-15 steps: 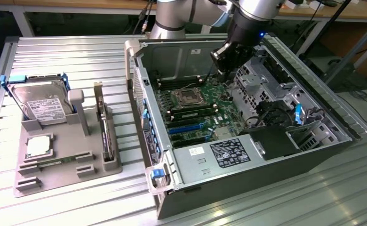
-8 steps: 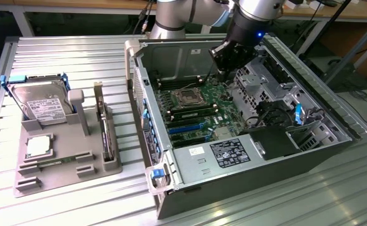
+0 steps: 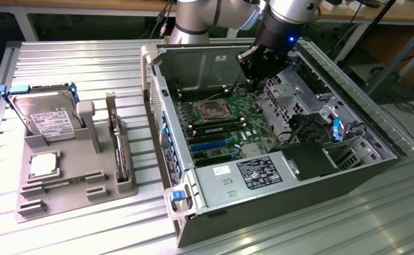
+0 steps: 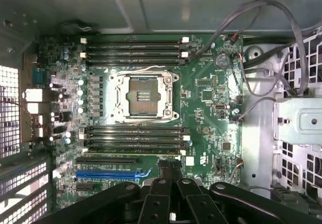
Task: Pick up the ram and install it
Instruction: 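Press down the ram until it locks into place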
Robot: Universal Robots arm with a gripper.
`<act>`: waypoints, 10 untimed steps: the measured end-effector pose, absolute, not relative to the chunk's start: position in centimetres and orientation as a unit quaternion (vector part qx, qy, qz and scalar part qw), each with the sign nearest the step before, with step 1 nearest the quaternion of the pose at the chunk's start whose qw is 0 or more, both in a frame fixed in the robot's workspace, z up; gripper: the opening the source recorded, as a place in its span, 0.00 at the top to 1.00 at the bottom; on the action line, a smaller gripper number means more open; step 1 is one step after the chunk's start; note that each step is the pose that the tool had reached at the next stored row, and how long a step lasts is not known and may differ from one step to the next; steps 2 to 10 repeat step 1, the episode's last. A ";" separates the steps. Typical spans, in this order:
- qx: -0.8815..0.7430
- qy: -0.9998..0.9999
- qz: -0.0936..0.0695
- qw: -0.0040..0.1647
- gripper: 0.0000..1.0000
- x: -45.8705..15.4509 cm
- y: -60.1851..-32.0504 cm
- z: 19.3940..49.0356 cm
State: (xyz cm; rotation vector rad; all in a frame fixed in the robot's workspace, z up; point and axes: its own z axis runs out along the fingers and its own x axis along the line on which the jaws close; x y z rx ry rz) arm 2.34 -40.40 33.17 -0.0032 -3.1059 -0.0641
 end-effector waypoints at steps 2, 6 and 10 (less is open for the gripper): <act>-0.001 -1.000 -0.021 0.018 0.89 2.3 -40.4 33.2; -0.001 -1.000 -0.021 0.018 0.89 2.3 -40.4 33.2; -0.001 -1.000 -0.021 0.018 0.89 2.3 -40.4 33.2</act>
